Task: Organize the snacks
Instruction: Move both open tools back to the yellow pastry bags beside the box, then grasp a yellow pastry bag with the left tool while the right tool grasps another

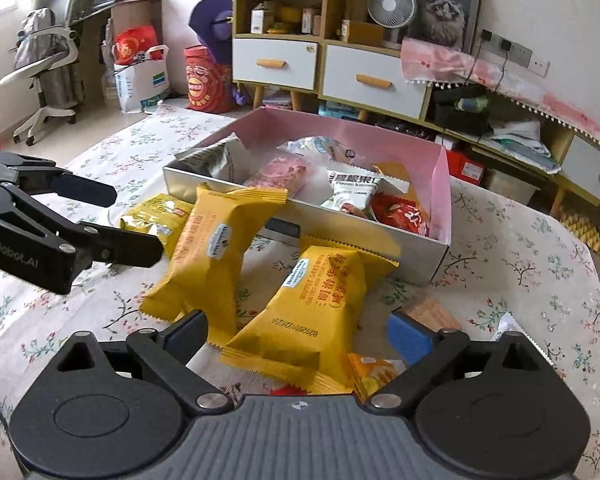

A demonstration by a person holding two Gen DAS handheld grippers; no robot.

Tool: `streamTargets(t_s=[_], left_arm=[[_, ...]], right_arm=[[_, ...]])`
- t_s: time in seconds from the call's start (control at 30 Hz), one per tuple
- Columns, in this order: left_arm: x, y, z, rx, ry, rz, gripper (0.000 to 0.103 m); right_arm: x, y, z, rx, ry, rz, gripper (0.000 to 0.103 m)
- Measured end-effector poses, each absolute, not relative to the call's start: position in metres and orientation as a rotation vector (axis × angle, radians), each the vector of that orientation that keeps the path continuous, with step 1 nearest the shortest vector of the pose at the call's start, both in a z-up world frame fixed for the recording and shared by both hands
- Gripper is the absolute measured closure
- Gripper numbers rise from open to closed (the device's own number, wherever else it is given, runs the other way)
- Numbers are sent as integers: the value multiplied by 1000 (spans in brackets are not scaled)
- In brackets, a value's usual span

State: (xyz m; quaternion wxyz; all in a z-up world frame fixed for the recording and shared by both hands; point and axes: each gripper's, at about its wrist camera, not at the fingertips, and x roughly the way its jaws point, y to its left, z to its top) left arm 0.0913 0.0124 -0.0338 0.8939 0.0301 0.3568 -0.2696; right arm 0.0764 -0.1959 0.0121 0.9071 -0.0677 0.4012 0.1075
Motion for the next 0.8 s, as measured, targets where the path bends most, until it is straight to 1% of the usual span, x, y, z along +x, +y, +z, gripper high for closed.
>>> streamTargets(t_s=[0.07, 0.2, 0.27, 0.33, 0.43, 0.6, 0.8], left_arm=[[94, 6, -33, 46, 748, -562, 11], [98, -5, -36, 17, 786, -558, 21], [101, -10, -38, 13, 800, -551, 25], [102, -15, -40, 11, 812, -542, 32], [105, -19, -43, 8, 830, -530, 39], [107, -26, -48, 18, 856, -517, 47], [109, -30, -53, 34, 873, -508, 54]], right_arm=[[79, -197, 10, -135, 838, 216, 34], [83, -198, 8, -121, 853, 212, 38], [84, -199, 7, -120, 860, 212, 43], [85, -199, 6, -117, 864, 212, 45], [86, -200, 6, -107, 871, 214, 48], [91, -199, 5, -102, 880, 213, 52], [96, -200, 3, -94, 891, 199, 56]])
